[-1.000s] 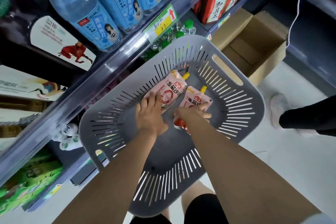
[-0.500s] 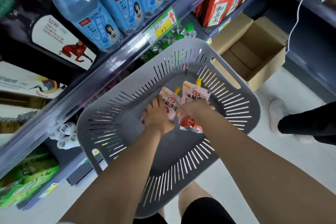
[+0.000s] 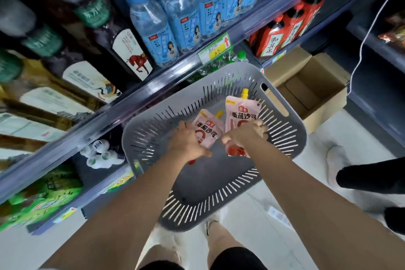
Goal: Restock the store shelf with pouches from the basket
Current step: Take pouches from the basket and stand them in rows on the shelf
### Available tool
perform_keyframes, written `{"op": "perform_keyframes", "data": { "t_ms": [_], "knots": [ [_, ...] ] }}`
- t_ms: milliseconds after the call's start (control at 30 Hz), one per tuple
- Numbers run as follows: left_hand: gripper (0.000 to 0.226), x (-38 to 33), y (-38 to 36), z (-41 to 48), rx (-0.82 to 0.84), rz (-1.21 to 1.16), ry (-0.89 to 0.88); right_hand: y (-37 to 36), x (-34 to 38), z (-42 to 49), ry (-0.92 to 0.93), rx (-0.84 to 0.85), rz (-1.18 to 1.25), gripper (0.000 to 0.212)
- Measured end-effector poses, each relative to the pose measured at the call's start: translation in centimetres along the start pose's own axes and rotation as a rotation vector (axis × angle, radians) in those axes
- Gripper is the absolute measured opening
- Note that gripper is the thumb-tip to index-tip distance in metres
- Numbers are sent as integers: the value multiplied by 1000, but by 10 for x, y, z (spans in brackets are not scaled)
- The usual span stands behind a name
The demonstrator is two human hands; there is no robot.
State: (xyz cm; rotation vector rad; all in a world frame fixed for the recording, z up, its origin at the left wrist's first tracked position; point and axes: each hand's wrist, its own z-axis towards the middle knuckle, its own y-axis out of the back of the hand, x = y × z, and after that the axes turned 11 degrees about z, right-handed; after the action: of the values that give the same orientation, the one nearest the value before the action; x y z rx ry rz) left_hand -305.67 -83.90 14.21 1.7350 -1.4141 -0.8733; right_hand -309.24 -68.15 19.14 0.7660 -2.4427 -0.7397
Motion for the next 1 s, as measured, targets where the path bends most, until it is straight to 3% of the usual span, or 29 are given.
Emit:
{"op": "perform_keyframes", "data": {
  "t_ms": [133, 233, 333, 500, 733, 1000],
  "knots": [
    [103, 11, 26, -23, -87, -5, -36, 2, -5, -32, 33, -111, -11, 122],
    [100, 27, 44, -48, -152, -21, -58, 5, -6, -61, 49, -226, 6, 114],
    [99, 46, 60, -81, -270, -86, -82, 9, -5, -99, 70, -348, 135, 103],
    [89, 89, 95, -158, -518, -217, -151, 7, 5, -186, 187, -447, 311, 107],
    [90, 179, 154, -271, -892, -390, -71, -27, 39, -322, 557, -494, 484, 113],
    [94, 273, 224, -356, -1115, -638, 158, -54, 100, -428, 944, -471, 499, 108]
  ]
}}
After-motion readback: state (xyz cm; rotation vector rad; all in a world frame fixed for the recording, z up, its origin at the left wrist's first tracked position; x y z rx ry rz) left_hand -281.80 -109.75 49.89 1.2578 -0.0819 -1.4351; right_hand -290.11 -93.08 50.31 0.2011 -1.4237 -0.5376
